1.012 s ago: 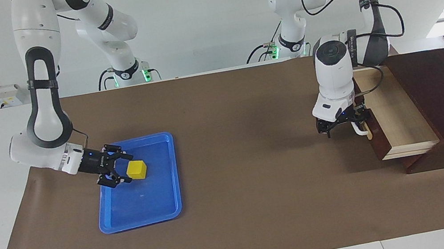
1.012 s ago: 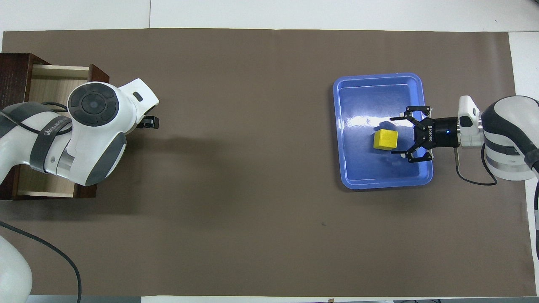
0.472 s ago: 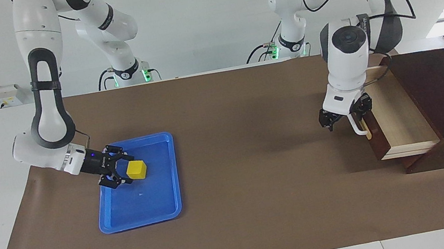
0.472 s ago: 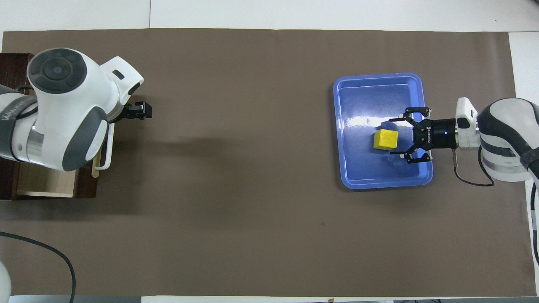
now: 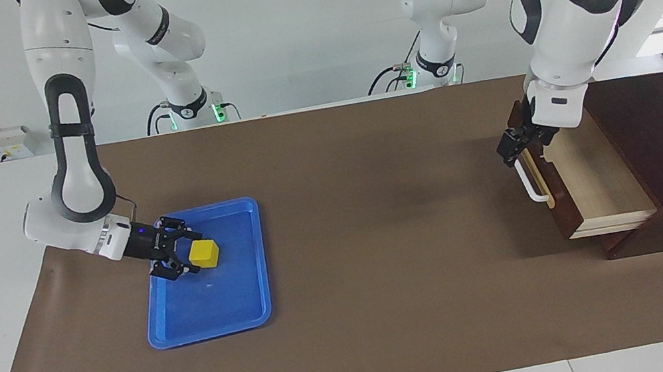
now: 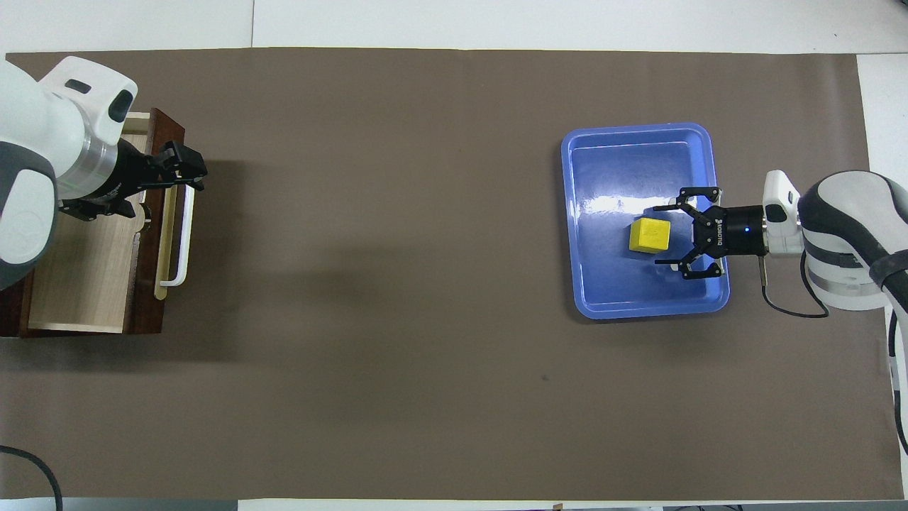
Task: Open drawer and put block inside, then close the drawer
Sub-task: 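Grasp the yellow cube with the right gripper while the left gripper pulls the drawer, then lift the yellow cube with the right gripper toward the left gripper, then grasp the yellow cube with the left gripper from the right gripper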
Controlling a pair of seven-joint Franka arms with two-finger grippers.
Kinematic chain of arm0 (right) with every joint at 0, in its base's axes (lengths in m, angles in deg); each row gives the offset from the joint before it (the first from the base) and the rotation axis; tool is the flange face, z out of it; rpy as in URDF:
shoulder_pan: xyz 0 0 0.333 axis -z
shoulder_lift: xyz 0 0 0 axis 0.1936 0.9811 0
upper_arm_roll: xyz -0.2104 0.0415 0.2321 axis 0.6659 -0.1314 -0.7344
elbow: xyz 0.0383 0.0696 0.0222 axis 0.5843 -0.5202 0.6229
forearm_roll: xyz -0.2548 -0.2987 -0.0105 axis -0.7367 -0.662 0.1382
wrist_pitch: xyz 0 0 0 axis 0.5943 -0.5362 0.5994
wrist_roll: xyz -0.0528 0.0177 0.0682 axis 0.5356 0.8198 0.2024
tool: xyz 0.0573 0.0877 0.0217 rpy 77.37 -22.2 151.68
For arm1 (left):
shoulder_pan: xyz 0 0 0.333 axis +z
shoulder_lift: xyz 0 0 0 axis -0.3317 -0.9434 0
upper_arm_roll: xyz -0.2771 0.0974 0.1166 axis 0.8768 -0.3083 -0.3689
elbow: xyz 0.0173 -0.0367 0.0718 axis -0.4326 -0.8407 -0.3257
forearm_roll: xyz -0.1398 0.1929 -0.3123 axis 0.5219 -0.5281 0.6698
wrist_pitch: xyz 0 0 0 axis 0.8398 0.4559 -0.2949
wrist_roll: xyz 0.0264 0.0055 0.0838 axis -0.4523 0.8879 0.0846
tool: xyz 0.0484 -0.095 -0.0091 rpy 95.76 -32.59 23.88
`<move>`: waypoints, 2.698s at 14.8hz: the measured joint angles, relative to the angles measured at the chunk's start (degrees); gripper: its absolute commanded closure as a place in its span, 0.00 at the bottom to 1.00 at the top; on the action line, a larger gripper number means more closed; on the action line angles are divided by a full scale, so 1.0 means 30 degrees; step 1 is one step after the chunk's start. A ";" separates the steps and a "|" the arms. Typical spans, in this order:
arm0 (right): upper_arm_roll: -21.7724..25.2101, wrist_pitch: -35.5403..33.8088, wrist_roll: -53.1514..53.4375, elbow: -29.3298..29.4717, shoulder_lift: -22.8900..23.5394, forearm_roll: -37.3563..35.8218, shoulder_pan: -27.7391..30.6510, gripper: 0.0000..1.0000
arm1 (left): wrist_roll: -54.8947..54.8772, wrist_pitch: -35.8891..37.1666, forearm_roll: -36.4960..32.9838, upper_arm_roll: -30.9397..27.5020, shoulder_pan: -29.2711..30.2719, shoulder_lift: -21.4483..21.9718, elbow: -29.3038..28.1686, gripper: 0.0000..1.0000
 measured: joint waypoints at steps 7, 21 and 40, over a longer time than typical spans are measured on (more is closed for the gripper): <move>-0.0012 0.0067 -0.0004 0.0106 -0.0001 0.0008 -0.0277 1.00 | 0.8352 0.0006 0.0165 0.0353 -0.0158 0.0465 -0.0873 0.00; -0.0227 -0.1217 1.5154 0.5193 -0.2250 -0.0651 -0.7083 1.00 | 2.1562 -0.0867 0.0198 0.0478 -0.2254 0.0194 -0.1228 0.00; -0.0370 0.6055 1.7028 0.5805 -0.1598 -0.0655 -1.3865 1.00 | 2.8320 -0.0611 0.0558 0.0534 -0.6685 -0.2313 0.1128 0.00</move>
